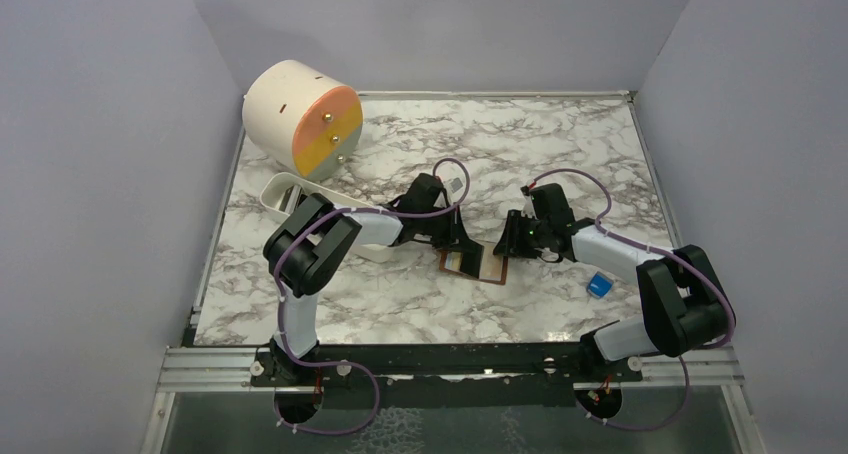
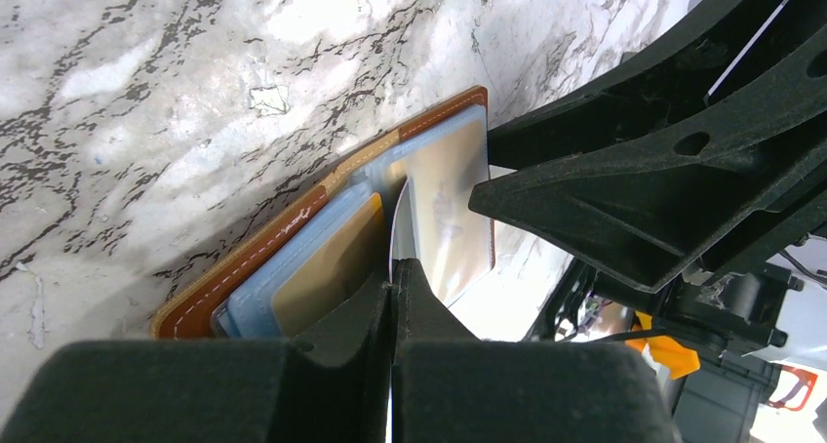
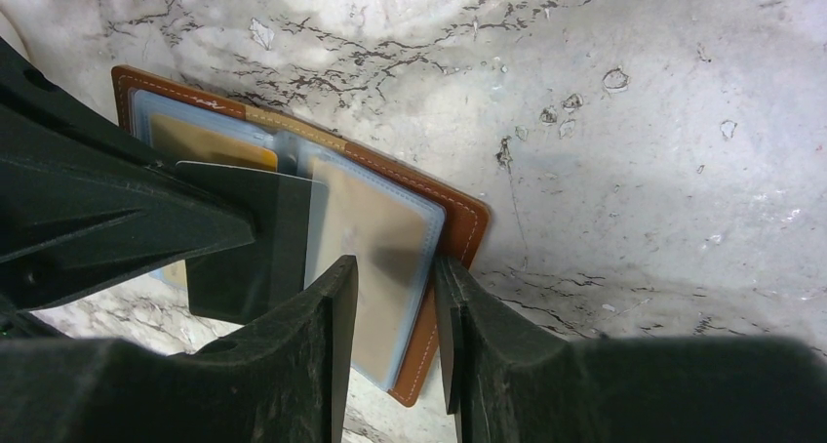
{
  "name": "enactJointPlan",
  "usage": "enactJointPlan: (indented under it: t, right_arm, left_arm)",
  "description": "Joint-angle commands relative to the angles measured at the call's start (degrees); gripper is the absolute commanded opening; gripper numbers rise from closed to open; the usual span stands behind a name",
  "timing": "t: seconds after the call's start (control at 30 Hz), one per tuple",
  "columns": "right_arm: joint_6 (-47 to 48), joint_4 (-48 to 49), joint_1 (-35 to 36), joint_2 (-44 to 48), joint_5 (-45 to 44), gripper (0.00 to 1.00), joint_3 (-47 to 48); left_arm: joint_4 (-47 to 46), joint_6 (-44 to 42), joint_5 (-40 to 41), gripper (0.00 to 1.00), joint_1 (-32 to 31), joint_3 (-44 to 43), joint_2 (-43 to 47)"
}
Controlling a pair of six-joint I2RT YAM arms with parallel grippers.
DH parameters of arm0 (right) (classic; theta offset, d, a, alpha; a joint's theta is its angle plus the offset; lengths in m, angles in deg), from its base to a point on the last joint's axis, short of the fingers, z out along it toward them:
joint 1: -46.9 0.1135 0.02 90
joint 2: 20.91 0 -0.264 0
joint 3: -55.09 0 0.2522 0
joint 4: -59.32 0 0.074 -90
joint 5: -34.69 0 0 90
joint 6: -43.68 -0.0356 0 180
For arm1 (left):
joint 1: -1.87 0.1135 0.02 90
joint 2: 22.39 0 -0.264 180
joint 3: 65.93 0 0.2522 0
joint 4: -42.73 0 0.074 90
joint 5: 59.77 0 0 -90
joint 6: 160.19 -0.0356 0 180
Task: Put the credit cards into the card holder
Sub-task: Insert the credit card into the card holder.
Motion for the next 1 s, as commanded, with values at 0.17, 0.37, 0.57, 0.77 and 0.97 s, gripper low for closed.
enactJointPlan:
  t: [0.17,0.37,0.57,0.77,0.97]
  right_arm:
    - [-0.25,-0.63,0.69,-3.81,0.08,0.36,-3.58]
    - [-0.56,-0.21,0.64,-3.82,0.42,0.35,-3.92]
    - [-0.76,0.06,0.67,-4.09,0.57,0.35,-4.01]
    - [-1.13,0.63,0.72,-4.35,1.01,0.35,-4.08]
    - [-1.36,0.86,0.67,-4.42,1.15,0.34,-4.34]
  left_arm:
    - [-3.49,-0.08,4.09,0.00,0.53,3.10,-2.38]
    - [-4.45,-0.77,5.97,0.00,0.66,4.01,-1.97]
    - [-6.54,-0.06,5.75,0.00,0.59,5.09,-1.85]
    - [-10.40,1.74,6.66,0.00,0.57,7.48,-1.00]
    - [-12.04,2.03,6.75,0.00,0.50,8.23,-0.97]
